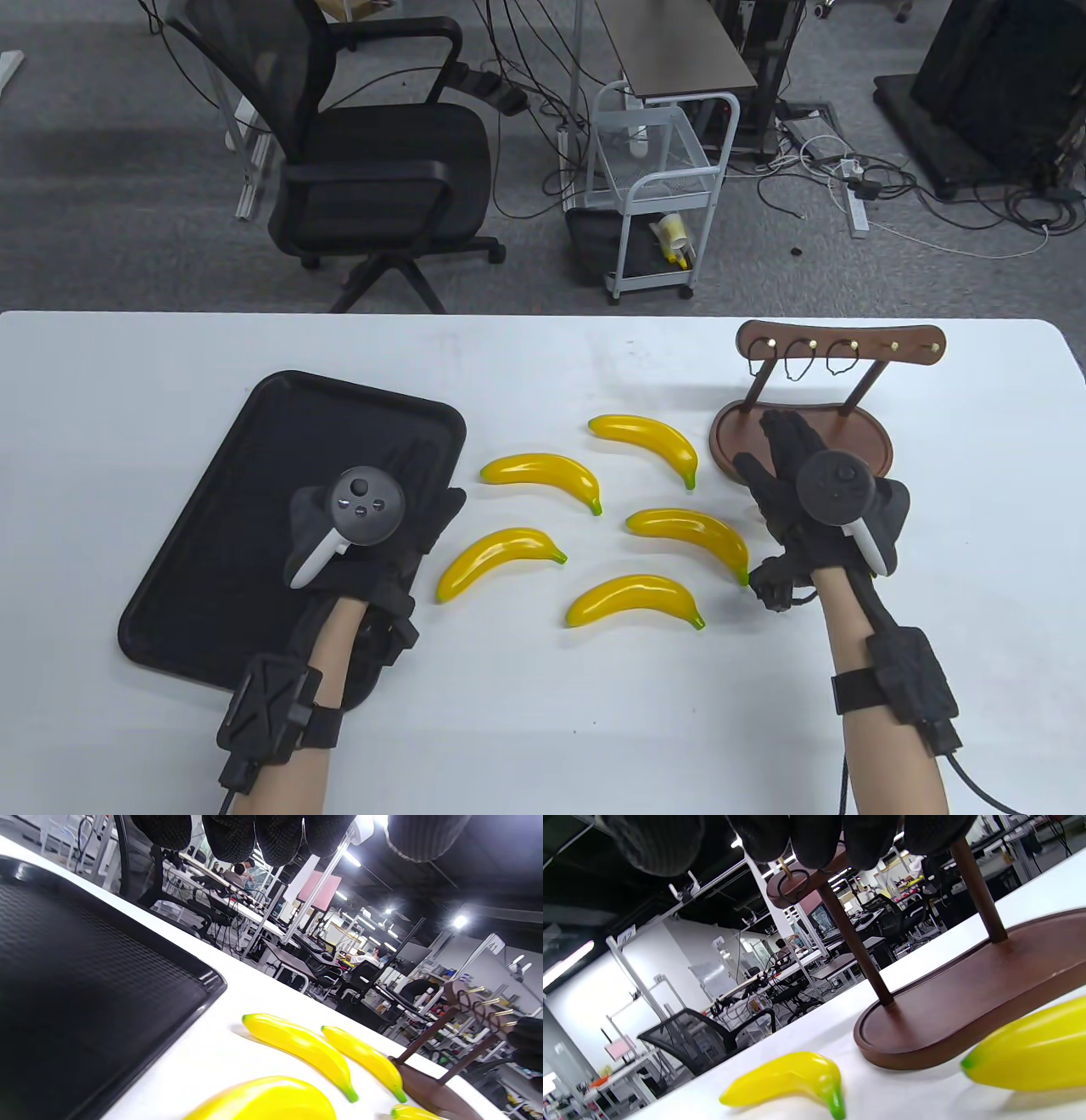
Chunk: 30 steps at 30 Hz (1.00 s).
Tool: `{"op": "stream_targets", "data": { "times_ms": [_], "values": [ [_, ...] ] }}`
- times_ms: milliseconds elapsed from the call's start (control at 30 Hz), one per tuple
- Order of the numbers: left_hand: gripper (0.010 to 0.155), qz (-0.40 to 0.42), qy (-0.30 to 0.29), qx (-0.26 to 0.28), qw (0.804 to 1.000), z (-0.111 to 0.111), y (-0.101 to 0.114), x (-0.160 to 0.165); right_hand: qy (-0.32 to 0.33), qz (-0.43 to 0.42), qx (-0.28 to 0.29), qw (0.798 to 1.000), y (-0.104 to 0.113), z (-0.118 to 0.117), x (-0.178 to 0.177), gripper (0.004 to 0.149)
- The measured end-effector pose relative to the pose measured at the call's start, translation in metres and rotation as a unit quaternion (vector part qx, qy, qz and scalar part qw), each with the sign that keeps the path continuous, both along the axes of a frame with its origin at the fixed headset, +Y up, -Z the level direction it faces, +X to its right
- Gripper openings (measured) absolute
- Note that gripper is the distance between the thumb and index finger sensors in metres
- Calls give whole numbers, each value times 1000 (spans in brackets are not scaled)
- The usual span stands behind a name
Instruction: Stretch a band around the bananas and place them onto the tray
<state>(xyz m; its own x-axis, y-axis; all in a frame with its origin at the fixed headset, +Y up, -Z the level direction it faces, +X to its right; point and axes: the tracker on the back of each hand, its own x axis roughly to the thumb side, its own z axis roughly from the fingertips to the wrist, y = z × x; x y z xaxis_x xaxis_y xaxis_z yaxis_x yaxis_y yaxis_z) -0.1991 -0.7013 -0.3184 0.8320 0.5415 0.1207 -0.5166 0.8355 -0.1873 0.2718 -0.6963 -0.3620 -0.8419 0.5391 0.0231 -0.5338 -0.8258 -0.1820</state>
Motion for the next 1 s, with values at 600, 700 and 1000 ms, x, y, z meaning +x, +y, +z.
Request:
{"op": "stream_targets", "data": {
  "times_ms": [600, 700, 1000],
  "values": [
    [69, 157, -35, -28, 987, -12, -21, -14, -77, -367, -64, 925, -45, -41, 14, 68],
    [70, 158, -40, -35, 986, -13, -25, -12, -87, -413, -71, 904, -52, -49, 15, 66],
    [74, 151, -63, -48, 985, -14, -35, -2, -105, -516, -84, 846, -69, -68, 15, 62]
  ]
}}
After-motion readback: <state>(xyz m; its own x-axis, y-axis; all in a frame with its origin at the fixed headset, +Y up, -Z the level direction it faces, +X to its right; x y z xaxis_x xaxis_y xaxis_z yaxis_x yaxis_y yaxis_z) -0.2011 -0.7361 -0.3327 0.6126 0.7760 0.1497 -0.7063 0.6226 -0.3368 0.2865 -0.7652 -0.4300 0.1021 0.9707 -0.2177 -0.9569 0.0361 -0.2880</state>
